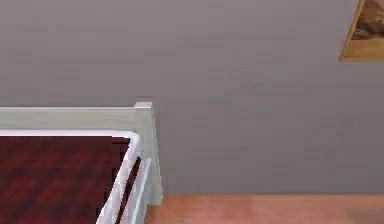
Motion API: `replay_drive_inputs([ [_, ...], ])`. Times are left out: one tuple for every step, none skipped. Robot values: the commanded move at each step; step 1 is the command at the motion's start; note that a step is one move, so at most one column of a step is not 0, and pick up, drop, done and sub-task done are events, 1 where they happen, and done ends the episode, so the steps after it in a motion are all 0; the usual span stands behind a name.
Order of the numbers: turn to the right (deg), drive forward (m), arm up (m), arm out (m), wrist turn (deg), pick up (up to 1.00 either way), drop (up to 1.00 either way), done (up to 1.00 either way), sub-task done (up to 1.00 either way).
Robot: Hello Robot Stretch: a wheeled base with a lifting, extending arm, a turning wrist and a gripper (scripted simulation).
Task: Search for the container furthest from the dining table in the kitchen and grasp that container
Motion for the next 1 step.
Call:
replay_drive_inputs([
  [-45.0,0.00,0.00,0.00,0.0,0.00,0.00,0.00,0.00],
])
